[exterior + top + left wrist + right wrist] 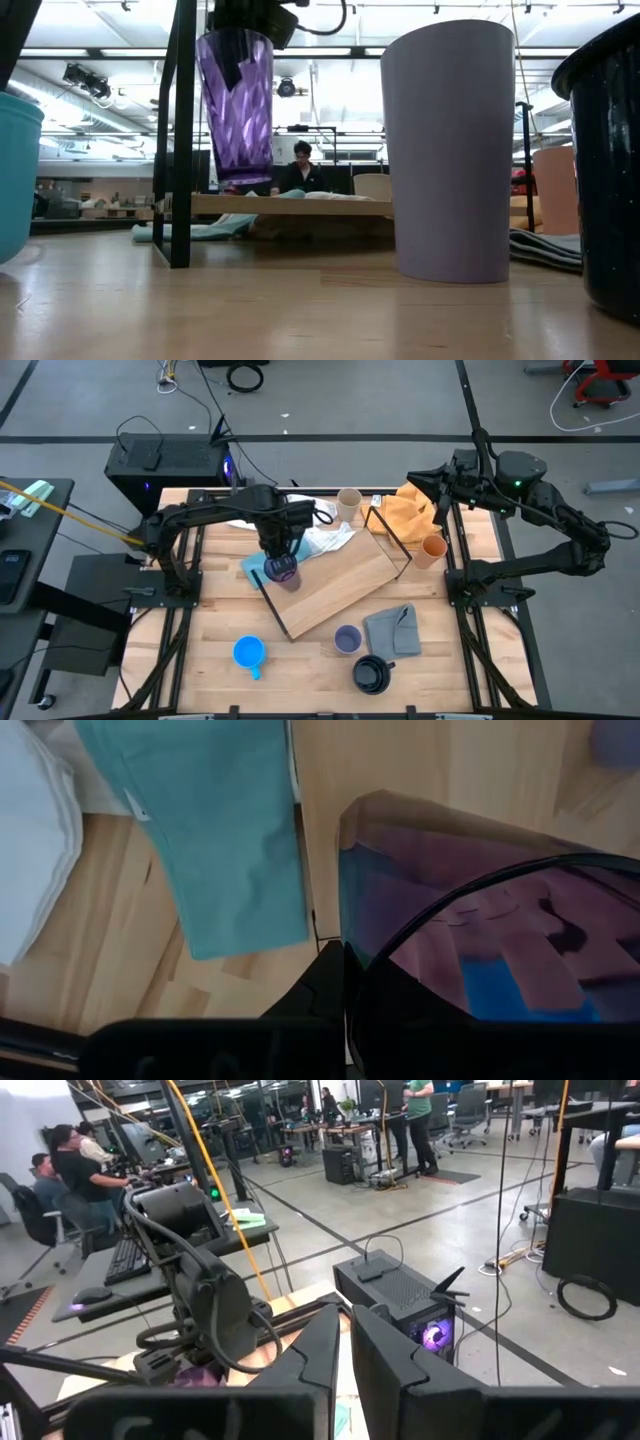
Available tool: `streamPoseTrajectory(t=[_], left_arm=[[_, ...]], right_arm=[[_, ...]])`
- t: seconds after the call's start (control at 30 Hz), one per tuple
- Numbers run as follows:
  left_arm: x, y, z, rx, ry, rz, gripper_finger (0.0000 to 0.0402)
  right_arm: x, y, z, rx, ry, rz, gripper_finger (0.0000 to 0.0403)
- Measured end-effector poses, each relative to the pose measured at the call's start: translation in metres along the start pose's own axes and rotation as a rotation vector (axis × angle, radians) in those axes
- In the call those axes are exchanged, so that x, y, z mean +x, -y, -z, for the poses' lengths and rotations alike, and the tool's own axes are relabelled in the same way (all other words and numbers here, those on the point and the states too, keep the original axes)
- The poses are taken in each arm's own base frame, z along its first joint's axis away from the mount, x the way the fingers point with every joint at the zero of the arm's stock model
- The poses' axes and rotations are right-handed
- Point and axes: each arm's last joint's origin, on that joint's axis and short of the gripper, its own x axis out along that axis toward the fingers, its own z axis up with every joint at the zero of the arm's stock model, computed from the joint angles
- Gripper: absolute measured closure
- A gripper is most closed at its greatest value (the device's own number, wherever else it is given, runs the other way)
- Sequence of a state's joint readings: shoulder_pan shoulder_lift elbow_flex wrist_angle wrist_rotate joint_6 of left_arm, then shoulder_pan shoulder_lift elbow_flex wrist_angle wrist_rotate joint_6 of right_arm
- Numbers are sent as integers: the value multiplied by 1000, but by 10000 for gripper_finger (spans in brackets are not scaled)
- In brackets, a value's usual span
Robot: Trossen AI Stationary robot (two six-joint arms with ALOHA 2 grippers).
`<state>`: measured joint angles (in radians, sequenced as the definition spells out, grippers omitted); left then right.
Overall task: Stack small to large cups/mugs on shelf
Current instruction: Put the purple glass on the shelf
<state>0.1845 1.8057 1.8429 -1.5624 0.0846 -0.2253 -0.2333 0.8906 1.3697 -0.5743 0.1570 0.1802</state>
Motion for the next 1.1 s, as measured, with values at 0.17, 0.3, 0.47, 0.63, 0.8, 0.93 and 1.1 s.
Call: streamPoseTrajectory(t=[0.17,0.3,0.47,0.63,0.8,0.93,1.1], left_arm=[[10,2,-5,7,-38,-9,390],[17,4,-10,26,-56,-13,390],[20,4,-12,37,-63,-15,390],[20,3,-11,37,-65,-17,390],[20,3,-11,36,-65,-18,390],[20,3,-11,29,-66,-18,389],[20,3,-11,29,-65,-19,389]], right_arm=[[0,0,0,0,-1,0,365],[0,0,0,0,-1,0,365],[0,0,0,0,-1,0,365],[0,0,0,0,-2,0,365],[0,0,0,-1,-2,0,365],[0,0,0,-1,-2,0,365],[0,0,0,-1,-2,0,365]])
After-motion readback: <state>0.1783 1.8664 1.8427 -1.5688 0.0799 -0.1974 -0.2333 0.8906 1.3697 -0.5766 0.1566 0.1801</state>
